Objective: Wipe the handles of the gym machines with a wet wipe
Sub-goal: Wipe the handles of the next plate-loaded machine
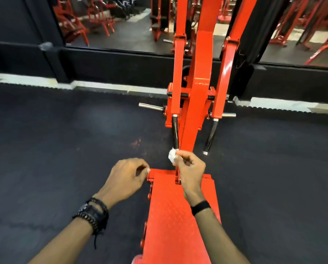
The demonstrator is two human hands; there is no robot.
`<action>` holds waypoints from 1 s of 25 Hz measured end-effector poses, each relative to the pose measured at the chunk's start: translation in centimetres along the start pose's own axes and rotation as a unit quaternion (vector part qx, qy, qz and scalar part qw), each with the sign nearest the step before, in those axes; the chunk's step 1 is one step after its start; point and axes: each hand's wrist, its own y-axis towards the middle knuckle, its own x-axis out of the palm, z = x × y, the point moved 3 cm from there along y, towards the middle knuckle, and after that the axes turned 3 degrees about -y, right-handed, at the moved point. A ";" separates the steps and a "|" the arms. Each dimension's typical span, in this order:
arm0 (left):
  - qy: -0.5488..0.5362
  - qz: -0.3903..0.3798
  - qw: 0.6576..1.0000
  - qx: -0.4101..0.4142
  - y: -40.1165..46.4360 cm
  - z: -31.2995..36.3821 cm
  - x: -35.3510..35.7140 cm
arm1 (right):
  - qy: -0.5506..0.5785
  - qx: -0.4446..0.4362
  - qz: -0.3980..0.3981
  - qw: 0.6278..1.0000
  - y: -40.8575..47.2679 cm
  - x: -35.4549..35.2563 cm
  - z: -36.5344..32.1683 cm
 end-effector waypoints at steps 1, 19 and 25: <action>-0.001 0.003 1.000 0.010 2.1 -1.7 -0.9 | -0.001 0.012 0.011 1.000 0.9 1.5 0.8; 0.029 -0.209 0.908 0.362 30.8 -15.7 -3.0 | -0.078 0.033 0.373 0.924 10.0 17.6 4.5; 0.028 -0.235 0.865 0.443 37.1 -15.1 -0.1 | -0.096 0.041 0.444 0.890 12.4 16.0 6.0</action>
